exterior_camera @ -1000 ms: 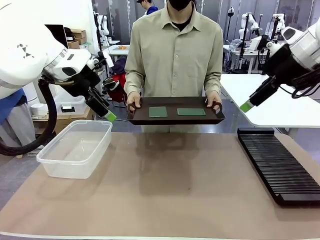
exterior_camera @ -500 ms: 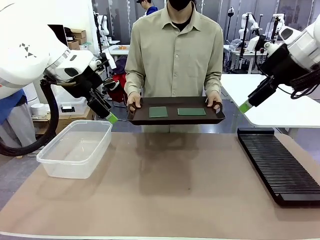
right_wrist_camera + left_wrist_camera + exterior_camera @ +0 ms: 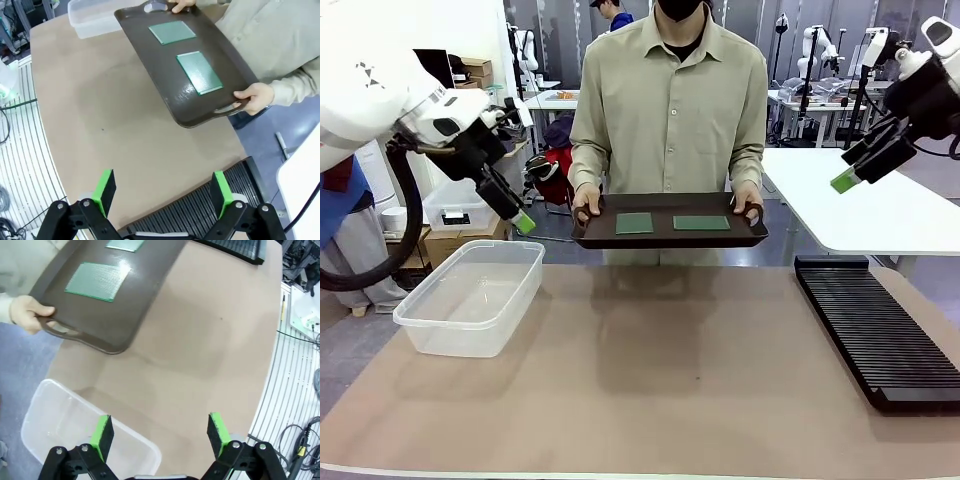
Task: Sort PCBs into racks and boxes based on the side picked up.
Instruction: Pick up the Blank PCB handed by the Human.
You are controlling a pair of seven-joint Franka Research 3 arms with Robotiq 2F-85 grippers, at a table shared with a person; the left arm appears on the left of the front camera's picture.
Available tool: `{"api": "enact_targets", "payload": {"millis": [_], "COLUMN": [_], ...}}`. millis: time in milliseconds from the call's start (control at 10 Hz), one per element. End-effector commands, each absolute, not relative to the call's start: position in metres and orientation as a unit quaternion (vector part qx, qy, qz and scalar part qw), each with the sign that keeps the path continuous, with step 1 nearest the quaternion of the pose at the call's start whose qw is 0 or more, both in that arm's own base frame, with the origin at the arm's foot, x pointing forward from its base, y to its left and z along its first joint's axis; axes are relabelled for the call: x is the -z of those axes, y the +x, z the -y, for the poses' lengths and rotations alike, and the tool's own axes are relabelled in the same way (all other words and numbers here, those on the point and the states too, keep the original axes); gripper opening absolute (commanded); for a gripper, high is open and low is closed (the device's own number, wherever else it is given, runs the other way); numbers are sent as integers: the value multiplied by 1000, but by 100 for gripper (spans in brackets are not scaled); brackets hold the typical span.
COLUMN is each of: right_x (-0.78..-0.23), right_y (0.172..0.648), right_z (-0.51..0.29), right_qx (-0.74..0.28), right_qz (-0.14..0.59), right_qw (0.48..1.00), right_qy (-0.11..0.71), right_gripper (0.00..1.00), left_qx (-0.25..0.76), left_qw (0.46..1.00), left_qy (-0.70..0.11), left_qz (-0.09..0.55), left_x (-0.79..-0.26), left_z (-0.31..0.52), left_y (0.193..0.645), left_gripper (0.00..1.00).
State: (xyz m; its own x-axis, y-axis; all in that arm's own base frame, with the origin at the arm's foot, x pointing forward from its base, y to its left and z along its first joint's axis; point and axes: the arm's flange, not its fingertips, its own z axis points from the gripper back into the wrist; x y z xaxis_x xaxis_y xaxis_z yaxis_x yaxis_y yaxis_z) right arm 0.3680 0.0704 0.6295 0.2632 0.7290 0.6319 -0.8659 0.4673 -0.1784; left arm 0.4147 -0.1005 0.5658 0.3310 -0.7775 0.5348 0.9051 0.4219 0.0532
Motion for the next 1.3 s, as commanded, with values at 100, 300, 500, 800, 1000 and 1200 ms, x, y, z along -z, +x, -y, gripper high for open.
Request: {"api": "enact_targets", "payload": {"millis": [100,300,500,800,1000,1200], "right_x": [-635,-640,-646,-649,-649,-649], "right_y": [384,390,397,392,392,392], "right_z": [-62,-50,-37,-39,-39,-39], "right_qx": [-498,-489,-481,-468,-468,-468], "right_qz": [332,350,360,363,363,363], "right_qw": [794,791,788,797,797,797], "right_qy": [106,115,135,122,122,122], "right_gripper": [100,100,100,100,100,100], "left_qx": [515,499,473,483,483,483], "left_qw": [802,805,816,811,811,811], "left_qy": [-97,-100,-86,-91,-91,-91], "left_qz": [287,306,320,317,317,317], "left_x": [-587,-597,-602,-612,-612,-612], "left_z": [87,82,76,73,73,73], "left_y": [418,409,406,410,410,410], "left_gripper": [100,100,100,100,100,100]}}
